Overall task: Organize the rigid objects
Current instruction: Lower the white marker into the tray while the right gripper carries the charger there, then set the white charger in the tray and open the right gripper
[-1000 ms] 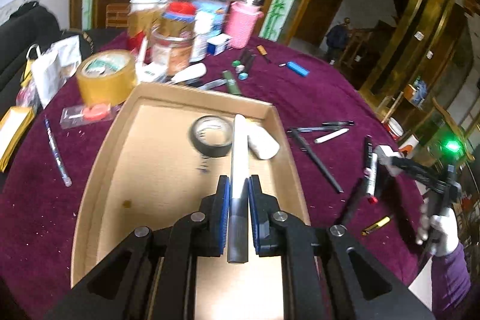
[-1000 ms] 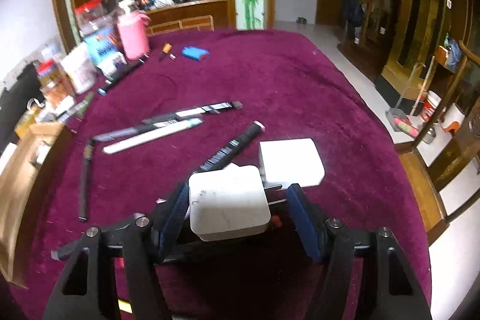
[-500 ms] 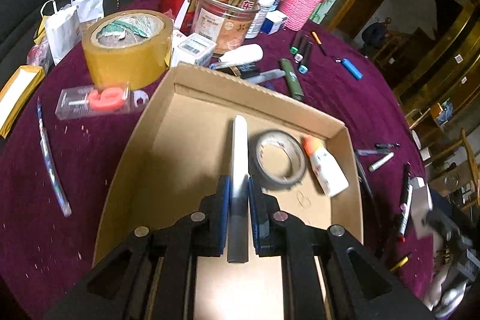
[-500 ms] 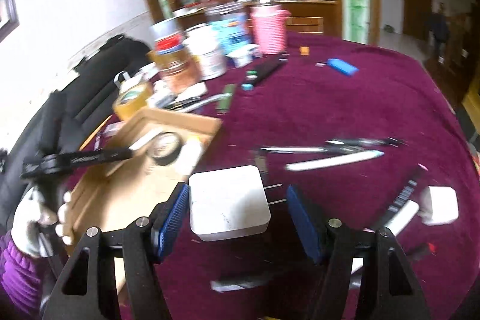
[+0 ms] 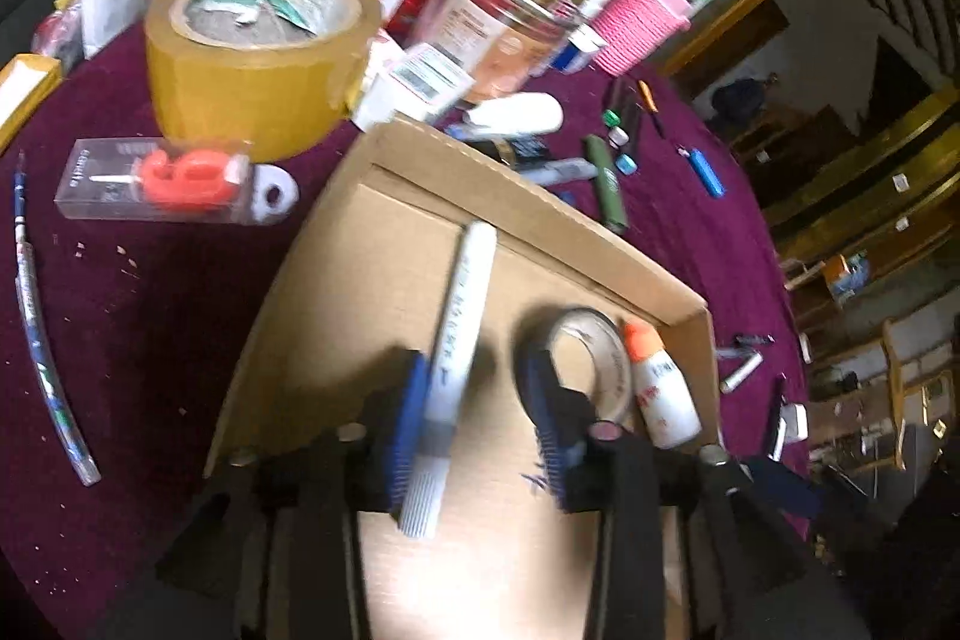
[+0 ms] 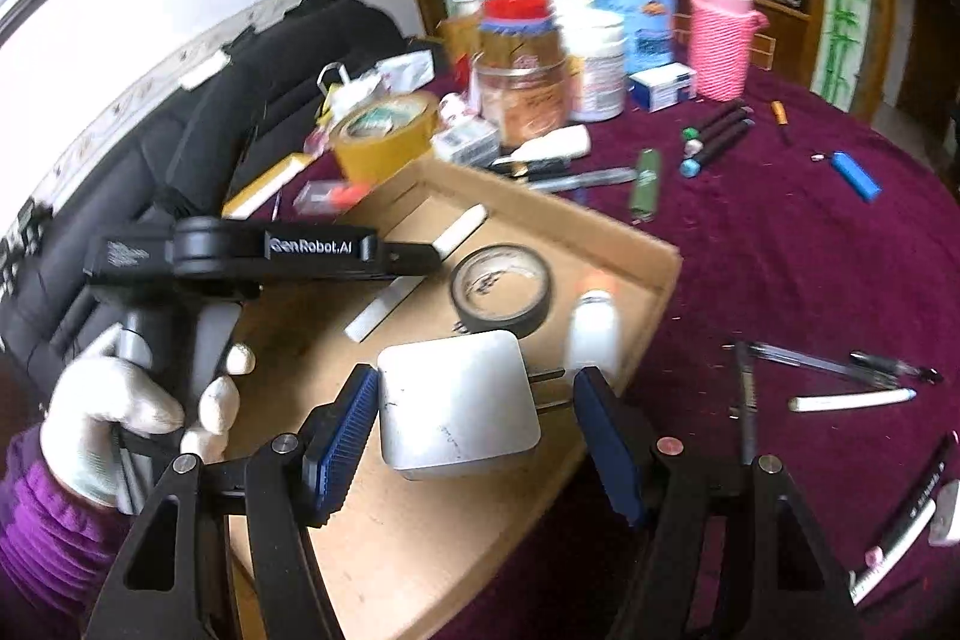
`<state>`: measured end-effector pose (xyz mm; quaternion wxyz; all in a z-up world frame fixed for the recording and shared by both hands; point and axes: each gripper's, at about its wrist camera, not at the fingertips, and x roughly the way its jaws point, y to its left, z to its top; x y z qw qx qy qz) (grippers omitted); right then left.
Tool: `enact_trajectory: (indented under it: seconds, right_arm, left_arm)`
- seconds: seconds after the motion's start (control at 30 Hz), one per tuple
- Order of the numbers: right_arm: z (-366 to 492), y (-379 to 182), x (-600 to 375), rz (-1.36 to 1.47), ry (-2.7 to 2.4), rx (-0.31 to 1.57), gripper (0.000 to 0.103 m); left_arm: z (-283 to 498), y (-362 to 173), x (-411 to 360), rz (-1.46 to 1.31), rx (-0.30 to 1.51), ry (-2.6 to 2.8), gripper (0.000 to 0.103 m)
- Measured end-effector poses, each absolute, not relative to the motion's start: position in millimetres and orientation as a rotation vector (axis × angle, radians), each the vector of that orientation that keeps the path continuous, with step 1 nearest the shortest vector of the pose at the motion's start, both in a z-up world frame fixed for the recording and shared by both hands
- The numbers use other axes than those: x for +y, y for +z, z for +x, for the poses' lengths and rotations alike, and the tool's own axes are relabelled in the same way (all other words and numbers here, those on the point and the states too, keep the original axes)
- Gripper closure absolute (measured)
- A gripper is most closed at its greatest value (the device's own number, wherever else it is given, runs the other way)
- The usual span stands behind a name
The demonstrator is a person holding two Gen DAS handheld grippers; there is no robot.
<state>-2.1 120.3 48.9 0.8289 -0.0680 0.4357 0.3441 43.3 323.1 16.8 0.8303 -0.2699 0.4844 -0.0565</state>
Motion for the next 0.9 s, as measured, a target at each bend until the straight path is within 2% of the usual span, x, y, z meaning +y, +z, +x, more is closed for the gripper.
enact_trajectory:
  seconds: [0.07, 0.2, 0.27, 0.33, 0.37, 0.67, 0.9]
  right_arm:
    - [0, 43, 127, -0.168, 0.736, 0.937, 0.031]
    - [1, 43, 136, -0.185, 0.747, 0.933, 0.031]
    - [5, 47, 146, -0.203, 0.757, 0.926, 0.031]
    - [10, 51, 160, -0.23, 0.771, 0.917, 0.031]
    - [11, 52, 165, -0.24, 0.778, 0.912, 0.031]
    - [19, 48, 255, -0.449, 0.933, 0.894, 0.031]
    - [30, 27, 279, -0.552, 0.979, 0.92, 0.031]
  left_arm:
    - [39, 20, 321, -0.584, 1.026, -0.133, 0.056]
    - [15, 47, 329, -0.611, 0.955, -0.134, 0.055]
    - [-6, 63, 339, -0.619, 0.892, -0.122, 0.052]
    - [-26, 78, 353, -0.64, 0.824, -0.116, 0.041]
    - [-38, 85, 362, -0.649, 0.791, -0.107, 0.039]
    - [-98, 83, 407, -0.681, 0.728, -0.061, 0.038]
    - [-121, 75, 411, -0.677, 0.723, -0.064, 0.038]
